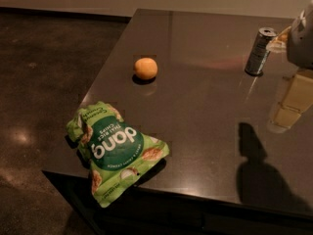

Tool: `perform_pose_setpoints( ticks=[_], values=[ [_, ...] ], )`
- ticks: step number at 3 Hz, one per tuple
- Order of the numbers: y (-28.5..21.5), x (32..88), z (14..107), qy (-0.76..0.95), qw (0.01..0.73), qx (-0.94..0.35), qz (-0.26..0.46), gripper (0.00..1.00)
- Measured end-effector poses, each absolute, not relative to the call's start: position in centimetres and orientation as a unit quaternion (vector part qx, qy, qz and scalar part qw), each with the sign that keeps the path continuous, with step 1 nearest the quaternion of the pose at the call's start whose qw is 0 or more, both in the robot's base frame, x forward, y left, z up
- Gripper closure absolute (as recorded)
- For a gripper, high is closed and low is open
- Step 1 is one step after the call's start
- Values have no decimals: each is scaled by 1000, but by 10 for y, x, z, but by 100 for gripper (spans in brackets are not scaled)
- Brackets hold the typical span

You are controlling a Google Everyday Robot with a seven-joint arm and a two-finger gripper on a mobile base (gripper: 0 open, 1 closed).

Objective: Move orange near green rice chip bag

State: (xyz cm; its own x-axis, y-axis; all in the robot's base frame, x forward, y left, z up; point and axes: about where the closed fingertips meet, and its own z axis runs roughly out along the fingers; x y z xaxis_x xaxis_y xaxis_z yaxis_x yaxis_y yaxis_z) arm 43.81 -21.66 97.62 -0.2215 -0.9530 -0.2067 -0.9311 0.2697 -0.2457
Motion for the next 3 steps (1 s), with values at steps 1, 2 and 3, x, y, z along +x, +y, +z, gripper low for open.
perform_pose_setpoints(
  ticks=[1, 2, 3],
  values=[
    [-217, 438, 976, 781, 159, -603, -35, 0],
    [-209, 448, 978, 782, 185, -595, -20, 0],
    [-183, 475, 972, 789, 212, -577, 10, 0]
  ],
)
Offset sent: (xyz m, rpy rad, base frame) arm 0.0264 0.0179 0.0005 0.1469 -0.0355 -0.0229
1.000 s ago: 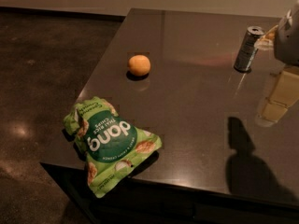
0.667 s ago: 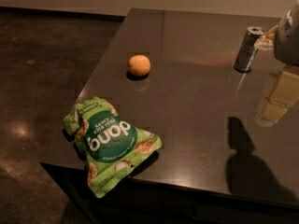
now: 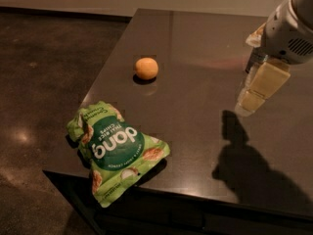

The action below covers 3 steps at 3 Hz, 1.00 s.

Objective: Move orange near green rice chip bag

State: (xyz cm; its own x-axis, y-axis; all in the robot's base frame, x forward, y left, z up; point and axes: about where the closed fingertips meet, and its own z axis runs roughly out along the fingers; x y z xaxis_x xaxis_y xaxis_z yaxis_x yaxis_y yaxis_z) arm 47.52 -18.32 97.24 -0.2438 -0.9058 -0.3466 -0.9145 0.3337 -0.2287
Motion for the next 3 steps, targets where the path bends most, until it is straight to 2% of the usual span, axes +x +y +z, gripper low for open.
perform_pose_setpoints(
  ticks=[3],
  values=[
    [-102, 558, 932, 822, 280, -493, 45, 0]
  ],
)
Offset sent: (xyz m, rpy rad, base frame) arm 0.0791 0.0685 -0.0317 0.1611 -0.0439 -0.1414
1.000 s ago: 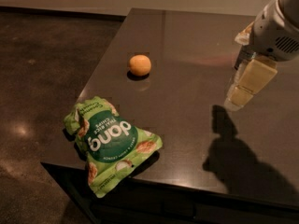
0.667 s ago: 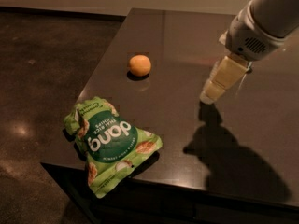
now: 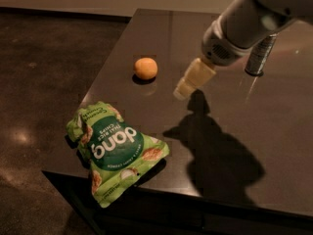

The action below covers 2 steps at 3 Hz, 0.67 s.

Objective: Move orange near green rice chip bag

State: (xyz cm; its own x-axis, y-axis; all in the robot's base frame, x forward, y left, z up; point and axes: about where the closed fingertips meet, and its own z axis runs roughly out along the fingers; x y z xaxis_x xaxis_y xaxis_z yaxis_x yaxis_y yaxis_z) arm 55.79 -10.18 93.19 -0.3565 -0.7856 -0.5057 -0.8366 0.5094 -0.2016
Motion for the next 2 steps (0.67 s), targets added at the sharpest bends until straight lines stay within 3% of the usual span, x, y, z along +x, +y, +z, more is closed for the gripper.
perform_pose_setpoints(
  ticks=[2],
  values=[
    [-52, 625, 909, 842, 319, -432, 53, 0]
  ],
)
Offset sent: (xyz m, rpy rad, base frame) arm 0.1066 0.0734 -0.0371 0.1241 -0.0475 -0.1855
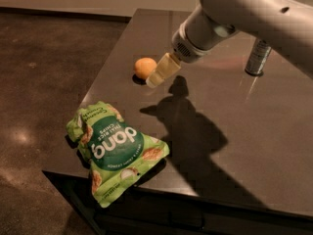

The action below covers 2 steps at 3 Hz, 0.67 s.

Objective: Move orange near green rice chip bag

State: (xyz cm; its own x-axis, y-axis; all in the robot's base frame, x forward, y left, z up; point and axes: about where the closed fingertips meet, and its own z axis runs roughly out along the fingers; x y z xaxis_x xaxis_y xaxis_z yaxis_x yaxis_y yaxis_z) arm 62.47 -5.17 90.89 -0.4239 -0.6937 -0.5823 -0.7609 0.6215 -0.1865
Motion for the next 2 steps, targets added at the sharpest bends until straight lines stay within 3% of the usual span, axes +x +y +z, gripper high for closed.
perform_pose_setpoints(
  ticks=[2],
  values=[
    [-8, 673, 877, 847, 314, -426, 51, 0]
  ],
)
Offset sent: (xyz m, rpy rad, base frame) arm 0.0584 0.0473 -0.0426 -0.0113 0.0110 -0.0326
